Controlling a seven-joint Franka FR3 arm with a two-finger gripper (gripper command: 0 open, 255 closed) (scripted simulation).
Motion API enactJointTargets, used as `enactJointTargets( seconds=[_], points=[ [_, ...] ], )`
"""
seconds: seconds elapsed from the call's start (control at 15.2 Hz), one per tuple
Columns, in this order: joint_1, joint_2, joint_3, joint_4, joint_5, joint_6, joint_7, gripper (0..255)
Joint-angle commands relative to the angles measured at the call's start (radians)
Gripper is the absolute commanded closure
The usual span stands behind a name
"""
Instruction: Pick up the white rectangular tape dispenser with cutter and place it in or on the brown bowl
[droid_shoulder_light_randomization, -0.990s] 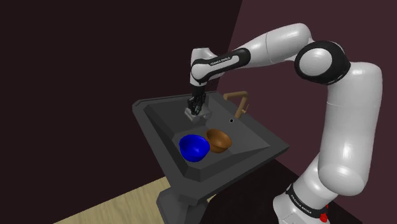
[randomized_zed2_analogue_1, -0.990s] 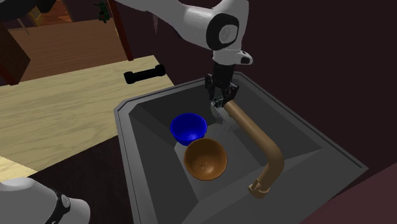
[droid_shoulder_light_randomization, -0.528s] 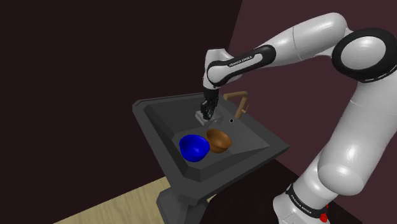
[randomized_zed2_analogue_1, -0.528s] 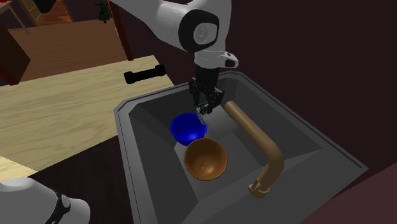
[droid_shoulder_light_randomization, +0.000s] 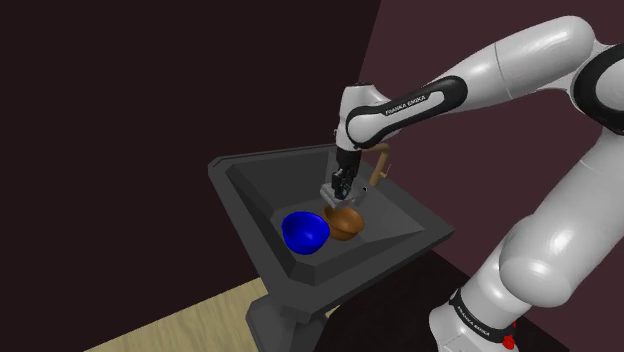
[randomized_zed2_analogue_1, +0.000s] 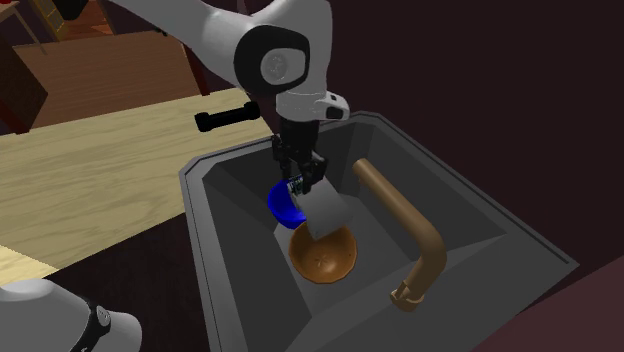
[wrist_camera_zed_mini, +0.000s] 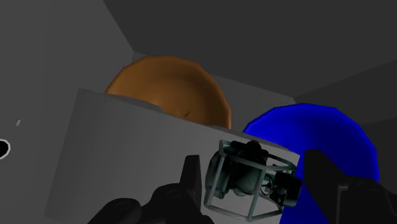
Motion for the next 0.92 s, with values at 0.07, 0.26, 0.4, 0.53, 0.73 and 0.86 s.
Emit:
enactJointTargets(
  seconds=[0.07, 0.26, 0.4, 0.53, 0.73, 0.86],
  points=[
    [0.0, 0.026, 0.0, -0.015, -0.003, 0.042, 0.003, 255],
    [-0.001, 0.054, -0.001, -0.027, -0.007, 0.082, 0.007, 255],
    [-0.001, 0.074, -0.001, -0.034, -0.01, 0.109, 0.01, 255],
    [-0.001, 0.095, -0.001, -0.04, -0.012, 0.136, 0.013, 255],
    [-0.001, 0.128, -0.002, -0.048, -0.017, 0.176, 0.017, 255],
    [0.0, 0.15, -0.003, -0.051, -0.02, 0.202, 0.02, 255]
  ],
)
